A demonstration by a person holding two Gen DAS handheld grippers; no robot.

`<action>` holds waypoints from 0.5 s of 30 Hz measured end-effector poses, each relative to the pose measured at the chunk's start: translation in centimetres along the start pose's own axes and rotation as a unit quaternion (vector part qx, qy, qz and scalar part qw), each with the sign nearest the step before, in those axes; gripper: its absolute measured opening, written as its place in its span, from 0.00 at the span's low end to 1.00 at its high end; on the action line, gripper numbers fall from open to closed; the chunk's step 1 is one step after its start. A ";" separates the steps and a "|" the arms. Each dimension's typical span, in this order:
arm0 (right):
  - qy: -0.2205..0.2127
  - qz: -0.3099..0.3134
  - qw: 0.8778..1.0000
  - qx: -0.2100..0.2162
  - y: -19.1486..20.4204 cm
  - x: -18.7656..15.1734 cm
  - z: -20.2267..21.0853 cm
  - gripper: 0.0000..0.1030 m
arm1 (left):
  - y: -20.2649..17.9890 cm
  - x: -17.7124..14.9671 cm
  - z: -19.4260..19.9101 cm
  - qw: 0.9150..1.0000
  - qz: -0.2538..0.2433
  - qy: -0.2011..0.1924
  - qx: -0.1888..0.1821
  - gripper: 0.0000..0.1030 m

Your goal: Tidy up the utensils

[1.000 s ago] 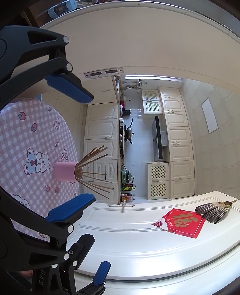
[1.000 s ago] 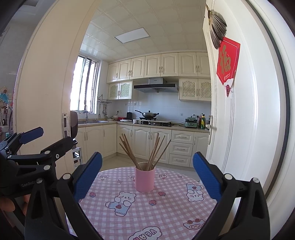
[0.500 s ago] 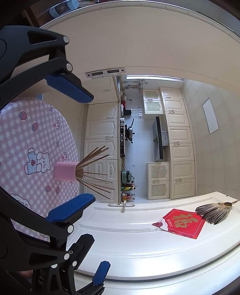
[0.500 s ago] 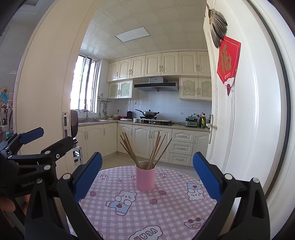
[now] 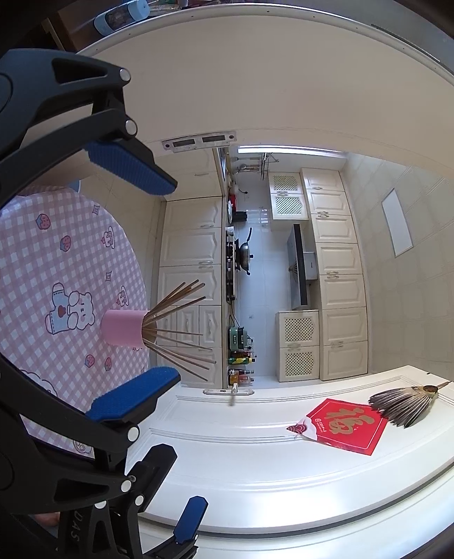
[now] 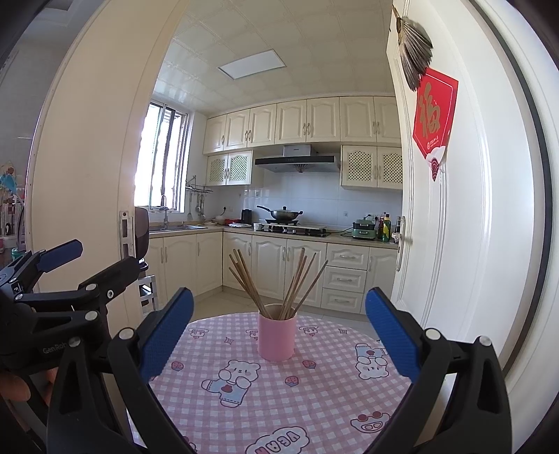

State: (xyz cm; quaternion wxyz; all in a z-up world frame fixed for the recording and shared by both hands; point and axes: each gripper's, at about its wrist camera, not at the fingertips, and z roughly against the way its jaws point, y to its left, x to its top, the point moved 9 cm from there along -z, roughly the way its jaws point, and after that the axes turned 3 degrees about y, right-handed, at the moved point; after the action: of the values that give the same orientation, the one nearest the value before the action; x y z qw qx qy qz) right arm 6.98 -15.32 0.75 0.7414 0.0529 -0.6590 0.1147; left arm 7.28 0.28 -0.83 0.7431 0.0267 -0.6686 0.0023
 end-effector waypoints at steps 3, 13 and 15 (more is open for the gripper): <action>0.002 -0.001 1.000 0.001 0.0 -0.1 -0.1 0.92 | -0.1 0.0 -0.1 1.000 -0.001 0.002 0.000 0.94; 0.004 -0.001 1.000 0.000 -0.1 -0.3 -0.3 0.92 | -0.4 -0.1 -0.5 1.000 -0.001 0.006 0.002 0.94; 0.005 -0.002 1.000 0.000 -0.1 -0.4 -0.4 0.92 | -0.5 -0.2 -0.6 1.000 -0.001 0.007 0.003 0.94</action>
State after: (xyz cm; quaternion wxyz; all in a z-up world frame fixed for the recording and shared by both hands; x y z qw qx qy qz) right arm 7.40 -15.40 0.28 0.7453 0.0539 -0.6548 0.1136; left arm 7.85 -0.19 -1.10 0.7478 0.0295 -0.6632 0.0035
